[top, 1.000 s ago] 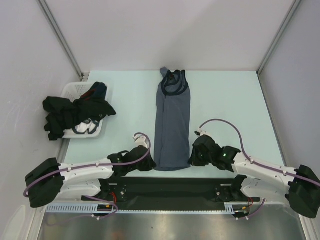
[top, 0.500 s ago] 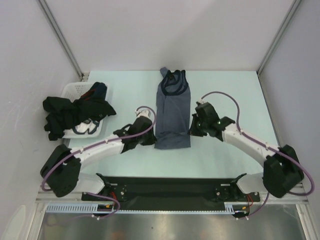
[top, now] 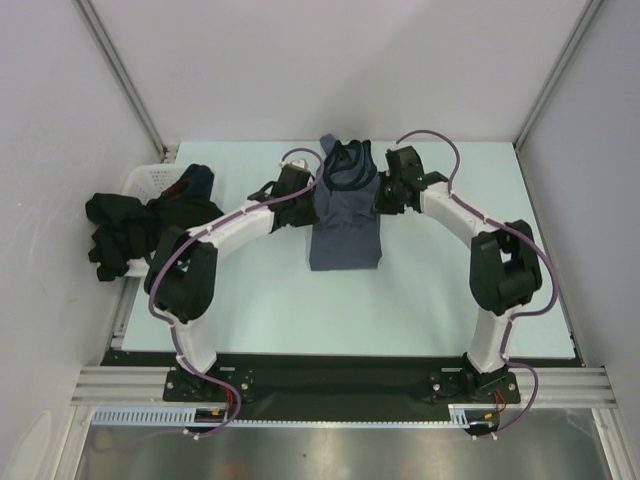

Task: Fold and stack the tank tops

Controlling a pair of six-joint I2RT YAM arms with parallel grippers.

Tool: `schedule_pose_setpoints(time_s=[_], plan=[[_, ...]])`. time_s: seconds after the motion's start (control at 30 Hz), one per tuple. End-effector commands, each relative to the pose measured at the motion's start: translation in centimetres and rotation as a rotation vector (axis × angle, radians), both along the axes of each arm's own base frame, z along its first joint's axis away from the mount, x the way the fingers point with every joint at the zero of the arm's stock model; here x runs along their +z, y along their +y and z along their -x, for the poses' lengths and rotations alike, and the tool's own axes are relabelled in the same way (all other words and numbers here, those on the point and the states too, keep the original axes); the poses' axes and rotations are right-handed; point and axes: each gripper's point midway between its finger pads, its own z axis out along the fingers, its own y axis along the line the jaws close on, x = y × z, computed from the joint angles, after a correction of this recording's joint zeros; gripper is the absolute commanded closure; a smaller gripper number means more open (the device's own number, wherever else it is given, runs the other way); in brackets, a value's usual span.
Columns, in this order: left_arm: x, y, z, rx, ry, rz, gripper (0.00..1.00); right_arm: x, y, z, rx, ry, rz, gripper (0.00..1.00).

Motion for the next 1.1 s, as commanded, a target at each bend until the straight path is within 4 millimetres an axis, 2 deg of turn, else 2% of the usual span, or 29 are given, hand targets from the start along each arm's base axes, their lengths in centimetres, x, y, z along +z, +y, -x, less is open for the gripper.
schedule_pose_setpoints(time_s=[0.0,0.03,0.07,0.23,0.3,0.37,0.5,0.53,0.57,0.6,0.67,0.7,0.73,0.8,0.83,0.9,0.93,0.97,1.0,1.03,1.07], plan=[[1.6,-0.1,-2.6,-0.023,-0.025,0.000,1.00,0.7,0.2,-2.3,0.022,-0.016,0.007,1.00],[1.6,0.0,-3.0,-0.019,-0.025,0.004,1.00,1.4,0.1,-3.1,0.014,-0.026,0.004,1.00],[1.7,0.1,-3.4,-0.014,-0.029,0.010,1.00,0.8,0.1,-3.5,0.017,-0.013,0.010,1.00],[2.5,0.8,-5.3,0.005,-0.057,0.015,0.99,1.1,-0.3,-5.0,0.002,-0.027,-0.008,1.00],[2.3,1.0,-6.2,0.015,-0.060,0.018,1.00,0.6,-0.4,-5.7,-0.004,-0.021,-0.015,1.00],[2.2,0.3,-6.6,-0.014,-0.055,0.054,1.00,0.5,-0.7,-6.3,-0.017,-0.017,-0.019,1.00],[1.1,-0.3,-8.0,-0.028,-0.053,0.104,0.93,-1.2,-1.2,-7.5,-0.050,-0.005,-0.020,1.00],[0.9,-0.3,-8.3,-0.021,-0.051,0.108,0.87,-1.3,-1.0,-7.8,-0.054,-0.013,-0.023,0.95],[0.6,-0.2,-8.4,-0.015,-0.045,0.108,0.77,-1.6,-1.3,-8.0,-0.069,-0.016,-0.011,0.71],[0.3,0.0,-8.7,-0.004,-0.042,0.105,0.57,-1.9,-1.6,-8.1,-0.083,-0.010,-0.002,0.58],[0.0,0.5,-8.6,0.018,-0.024,0.100,0.36,-1.6,-1.7,-7.8,-0.089,-0.022,-0.005,0.43],[0.3,0.8,-8.1,0.019,-0.025,0.098,0.25,-2.6,-1.9,-6.8,-0.088,-0.009,-0.001,0.40],[0.8,1.2,-7.9,0.021,-0.038,0.092,0.20,-0.8,-2.1,-6.5,-0.088,-0.048,-0.017,0.39],[1.8,2.0,-6.6,0.023,-0.057,0.083,0.14,-0.7,-2.3,-5.4,-0.080,-0.064,-0.025,0.38],[2.4,2.2,-6.2,0.018,-0.073,0.083,0.14,-0.9,-2.9,-3.5,-0.082,-0.053,-0.023,0.38],[2.7,2.8,-3.9,0.000,-0.074,0.088,0.14,-0.5,-2.9,-2.2,-0.066,-0.077,-0.055,0.40],[3.1,2.5,-3.3,-0.021,-0.089,0.111,0.14,-2.7,-3.0,0.2,-0.046,-0.018,-0.064,0.40],[3.1,2.4,-2.5,-0.037,-0.091,0.121,0.14,-1.7,-2.8,0.9,-0.037,-0.042,-0.097,0.41],[2.1,2.4,-0.4,-0.053,-0.069,0.120,0.15,-1.9,-2.5,1.5,-0.020,-0.048,-0.125,0.41],[2.0,1.9,0.3,-0.071,-0.074,0.139,0.15,-2.1,-1.8,2.6,0.014,-0.032,-0.163,0.40],[1.0,1.6,2.1,-0.098,-0.051,0.137,0.16,-3.1,-1.8,4.1,0.029,-0.002,-0.182,0.40]])
